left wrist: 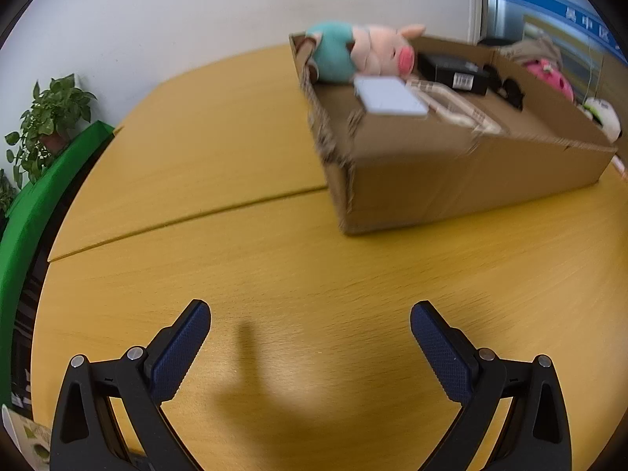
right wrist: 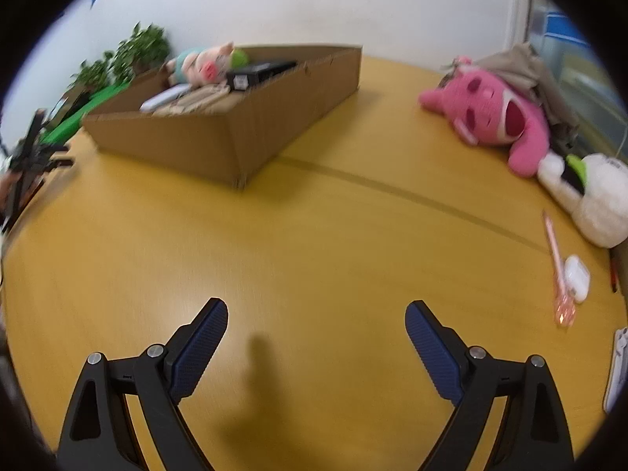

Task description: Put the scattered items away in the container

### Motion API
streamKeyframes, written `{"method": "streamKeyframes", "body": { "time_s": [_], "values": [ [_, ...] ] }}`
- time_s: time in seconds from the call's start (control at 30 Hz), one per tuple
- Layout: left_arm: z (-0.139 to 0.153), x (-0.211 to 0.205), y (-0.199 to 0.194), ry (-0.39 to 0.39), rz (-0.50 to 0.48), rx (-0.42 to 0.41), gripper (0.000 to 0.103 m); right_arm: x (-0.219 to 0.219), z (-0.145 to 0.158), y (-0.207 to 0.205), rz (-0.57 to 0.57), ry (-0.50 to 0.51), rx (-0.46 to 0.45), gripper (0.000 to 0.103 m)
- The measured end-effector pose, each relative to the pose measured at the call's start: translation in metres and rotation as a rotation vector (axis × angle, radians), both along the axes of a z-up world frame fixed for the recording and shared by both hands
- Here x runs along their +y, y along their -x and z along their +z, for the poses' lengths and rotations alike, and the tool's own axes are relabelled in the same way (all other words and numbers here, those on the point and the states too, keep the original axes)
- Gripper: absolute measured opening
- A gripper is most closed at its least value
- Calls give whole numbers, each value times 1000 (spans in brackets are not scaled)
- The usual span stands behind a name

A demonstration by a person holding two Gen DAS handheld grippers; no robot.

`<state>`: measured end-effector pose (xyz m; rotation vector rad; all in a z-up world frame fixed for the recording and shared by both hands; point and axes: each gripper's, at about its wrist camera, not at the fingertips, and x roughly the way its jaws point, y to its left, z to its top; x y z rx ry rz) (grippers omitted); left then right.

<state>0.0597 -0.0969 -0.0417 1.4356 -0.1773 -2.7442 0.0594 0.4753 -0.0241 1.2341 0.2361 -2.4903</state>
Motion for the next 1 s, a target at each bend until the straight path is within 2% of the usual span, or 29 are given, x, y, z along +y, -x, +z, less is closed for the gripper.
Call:
{"method": "streamKeyframes", "body": {
  "time_s": [0.07,0.13,0.2,0.37,0.6,1.0],
  "values": [
    [-2,-3,4,-27,-32,-2,103,5,-11,-4,21,1,-45,94],
    [-3,-10,7,-67,-57,-1,103,6,-16,-9,62,-22,-41,102],
    [-6,-19,9,-127,-95,12,103,4,-19,-12,101,-28,-25,103],
    [-7,-37,15,-136,-181,12,103,11,-17,-5,174,-18,-17,103],
    [-5,-41,26,-138,-148,8,103,20,-14,14,270,-16,-19,103],
    [-6,-40,27,-137,-146,9,103,22,-15,16,276,-16,-18,103]
  ]
}}
